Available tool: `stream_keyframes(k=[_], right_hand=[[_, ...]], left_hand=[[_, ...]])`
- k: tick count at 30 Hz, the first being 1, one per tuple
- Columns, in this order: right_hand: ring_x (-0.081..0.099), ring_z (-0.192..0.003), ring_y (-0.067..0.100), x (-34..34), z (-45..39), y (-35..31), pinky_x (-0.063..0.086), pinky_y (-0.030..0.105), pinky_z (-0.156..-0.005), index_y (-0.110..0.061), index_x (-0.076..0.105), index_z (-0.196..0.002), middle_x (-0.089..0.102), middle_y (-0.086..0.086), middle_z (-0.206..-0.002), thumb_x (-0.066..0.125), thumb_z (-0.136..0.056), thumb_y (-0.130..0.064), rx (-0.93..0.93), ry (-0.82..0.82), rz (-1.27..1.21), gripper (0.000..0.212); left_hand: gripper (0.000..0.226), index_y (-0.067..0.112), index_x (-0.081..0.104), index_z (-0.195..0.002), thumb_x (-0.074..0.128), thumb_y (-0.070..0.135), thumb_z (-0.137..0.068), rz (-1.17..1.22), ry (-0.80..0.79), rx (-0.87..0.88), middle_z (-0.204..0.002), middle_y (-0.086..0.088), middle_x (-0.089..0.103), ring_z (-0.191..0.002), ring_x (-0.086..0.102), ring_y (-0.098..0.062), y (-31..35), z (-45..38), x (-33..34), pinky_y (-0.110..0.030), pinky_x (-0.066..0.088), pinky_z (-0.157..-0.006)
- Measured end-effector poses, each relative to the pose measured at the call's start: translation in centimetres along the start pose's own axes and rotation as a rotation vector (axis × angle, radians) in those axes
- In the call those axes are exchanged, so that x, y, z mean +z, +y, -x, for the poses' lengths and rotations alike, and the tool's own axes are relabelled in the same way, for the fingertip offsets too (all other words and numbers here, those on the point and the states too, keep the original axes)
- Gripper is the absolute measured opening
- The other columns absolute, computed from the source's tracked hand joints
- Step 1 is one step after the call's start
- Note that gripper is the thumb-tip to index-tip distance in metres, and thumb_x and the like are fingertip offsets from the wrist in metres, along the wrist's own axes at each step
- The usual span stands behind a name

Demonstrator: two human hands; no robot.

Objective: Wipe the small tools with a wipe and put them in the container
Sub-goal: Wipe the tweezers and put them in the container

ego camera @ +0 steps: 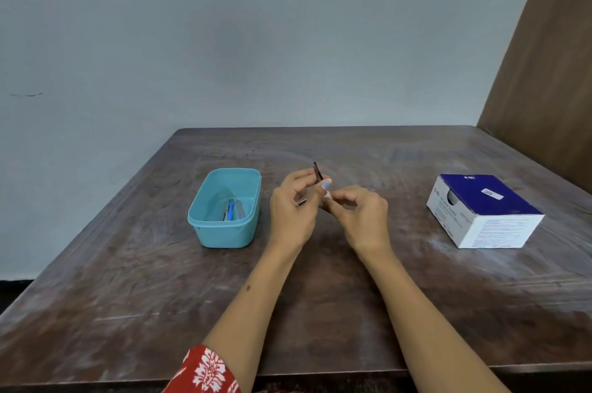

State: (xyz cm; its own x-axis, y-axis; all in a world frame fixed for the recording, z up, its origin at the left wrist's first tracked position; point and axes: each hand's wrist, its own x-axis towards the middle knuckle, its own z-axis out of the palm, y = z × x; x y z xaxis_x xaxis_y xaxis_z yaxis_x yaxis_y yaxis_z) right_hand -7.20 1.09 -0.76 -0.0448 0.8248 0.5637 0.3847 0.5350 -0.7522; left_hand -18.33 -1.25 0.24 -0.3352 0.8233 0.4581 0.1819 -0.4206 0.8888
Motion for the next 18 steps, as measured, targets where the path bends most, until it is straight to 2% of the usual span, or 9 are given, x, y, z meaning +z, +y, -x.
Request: stream_keyframes(k=[2,5,9,11,14,18], right_hand=[[0.063,-0.072,0.007,0.07,0.06,-0.09,0.048,0.022,-0.069,-0.016,0.077,-0.077,0.071,-0.004,-0.072,0.076,-0.076,-0.017,-0.020,0.001,0.017,0.002],[0.063,-0.073,0.009,0.21,0.05,-0.02,0.048,0.022,-0.072,-0.014,0.076,-0.078,0.071,-0.003,-0.076,0.078,-0.074,-0.019,-0.059,0.082,0.042,0.007],[0.059,-0.066,-0.001,0.14,-0.01,0.02,0.041,0.007,-0.066,-0.016,0.077,-0.080,0.072,-0.002,-0.075,0.076,-0.076,-0.018,0.014,-0.001,0.043,0.005],[0.060,-0.067,0.002,0.23,0.03,-0.02,0.042,0.012,-0.066,-0.017,0.077,-0.079,0.072,-0.003,-0.074,0.076,-0.076,-0.017,-0.009,-0.003,0.058,0.003],[0.061,-0.071,0.006,0.33,0.18,-0.05,0.044,0.014,-0.071,-0.016,0.075,-0.077,0.070,-0.006,-0.074,0.079,-0.073,-0.015,-0.063,0.078,0.050,0.005],[0.063,-0.071,0.006,0.18,0.08,0.25,0.045,0.014,-0.068,-0.018,0.077,-0.080,0.072,-0.003,-0.075,0.075,-0.077,-0.019,0.038,-0.009,0.076,0.004]], left_hand=[[0.018,0.019,0.071,-0.099,0.069,0.018,-0.081,0.005,-0.014,-0.002,-0.103,0.004,0.066,-0.099,0.064,-0.016,-0.10,-0.10,-0.02,-0.051,0.054,-0.083],[0.017,0.017,0.071,-0.099,0.067,0.013,-0.082,0.002,-0.047,0.012,-0.106,0.001,0.066,-0.101,0.062,-0.010,0.00,-0.08,-0.01,-0.045,0.054,-0.087],[0.019,0.026,0.071,-0.092,0.067,0.011,-0.082,0.008,-0.049,0.031,-0.104,0.007,0.065,-0.099,0.062,-0.008,0.05,-0.21,-0.07,-0.042,0.054,-0.087],[0.020,0.029,0.071,-0.090,0.067,0.011,-0.082,0.027,-0.050,0.019,-0.103,0.007,0.066,-0.099,0.062,-0.010,0.06,-0.24,-0.13,-0.044,0.054,-0.087],[0.019,0.022,0.071,-0.097,0.066,0.011,-0.083,0.011,-0.070,0.036,-0.100,0.005,0.067,-0.099,0.063,-0.012,0.04,-0.19,-0.23,-0.046,0.054,-0.086],[0.022,0.029,0.070,-0.094,0.068,0.011,-0.082,0.018,-0.082,0.012,-0.098,0.006,0.068,-0.098,0.064,-0.011,0.26,-0.09,-0.07,-0.042,0.054,-0.087]])
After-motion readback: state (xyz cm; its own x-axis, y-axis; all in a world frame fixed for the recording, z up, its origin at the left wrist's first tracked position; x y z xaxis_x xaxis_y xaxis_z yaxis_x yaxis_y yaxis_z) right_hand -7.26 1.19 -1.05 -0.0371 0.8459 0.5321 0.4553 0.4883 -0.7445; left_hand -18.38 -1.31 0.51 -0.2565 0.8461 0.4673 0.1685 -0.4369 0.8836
